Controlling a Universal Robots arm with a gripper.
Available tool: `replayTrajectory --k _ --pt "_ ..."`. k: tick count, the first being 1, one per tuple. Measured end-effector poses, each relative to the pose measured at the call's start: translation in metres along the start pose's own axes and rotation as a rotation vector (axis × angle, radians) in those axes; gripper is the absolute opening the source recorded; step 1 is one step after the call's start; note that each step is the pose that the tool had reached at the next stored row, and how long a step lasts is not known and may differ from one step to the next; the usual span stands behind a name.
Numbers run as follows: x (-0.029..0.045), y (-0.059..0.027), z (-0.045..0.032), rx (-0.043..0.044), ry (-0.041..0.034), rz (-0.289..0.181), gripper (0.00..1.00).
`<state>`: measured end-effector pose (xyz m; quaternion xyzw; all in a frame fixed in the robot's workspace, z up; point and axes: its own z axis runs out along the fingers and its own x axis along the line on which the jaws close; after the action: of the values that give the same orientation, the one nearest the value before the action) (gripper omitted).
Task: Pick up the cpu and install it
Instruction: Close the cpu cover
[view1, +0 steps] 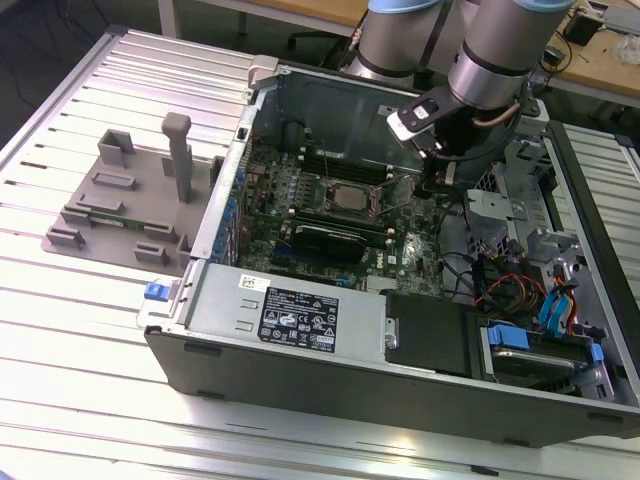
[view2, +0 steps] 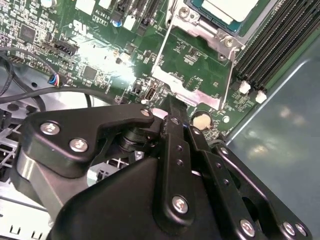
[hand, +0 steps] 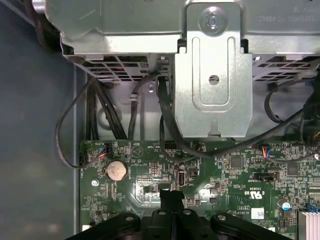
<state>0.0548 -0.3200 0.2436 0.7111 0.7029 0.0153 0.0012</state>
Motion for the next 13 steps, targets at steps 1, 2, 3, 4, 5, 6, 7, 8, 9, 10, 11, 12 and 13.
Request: replayTrajectory --k 1,2,3,4,5,6,7,8,9,10,11,12,13 --pt "0.0006 -0.0017 0.0000 0.0000 -0.0001 0.000 0.11" --pt "0.0008 -0.0027 -0.0001 -0.0001 0.0000 0.000 0.11" --pt "0.0012 -0.0041 -0.0001 -0.0003 0.0000 0.000 0.11" --pt "0.0016 -0.0059 -0.0001 -0.0013 -0.0001 0.000 0.11" --pt "0.0022 -0.0087 -0.0002 -0.0034 0.0001 0.000 0.11" --pt "0.0025 -0.0103 -0.0002 -0.0052 0.0000 0.001 0.11" --pt "0.0027 -0.0117 -0.0002 -0.0069 0.0000 0.001 0.11" --pt "0.0032 -0.0139 -0.0003 -0.0094 0.0001 0.001 0.11" --pt "0.0037 -0.0160 -0.0003 -0.0117 0.0000 0.001 0.11" --pt "0.0040 -0.0172 -0.0003 -0.0133 0.0001 0.002 0.11" --pt "0.0045 -0.0191 -0.0004 -0.0153 0.0001 0.002 0.11" --pt "0.0049 -0.0204 -0.0004 -0.0165 0.0000 0.002 0.11" --pt "0.0053 -0.0218 -0.0004 -0.0177 0.0001 0.002 0.11"
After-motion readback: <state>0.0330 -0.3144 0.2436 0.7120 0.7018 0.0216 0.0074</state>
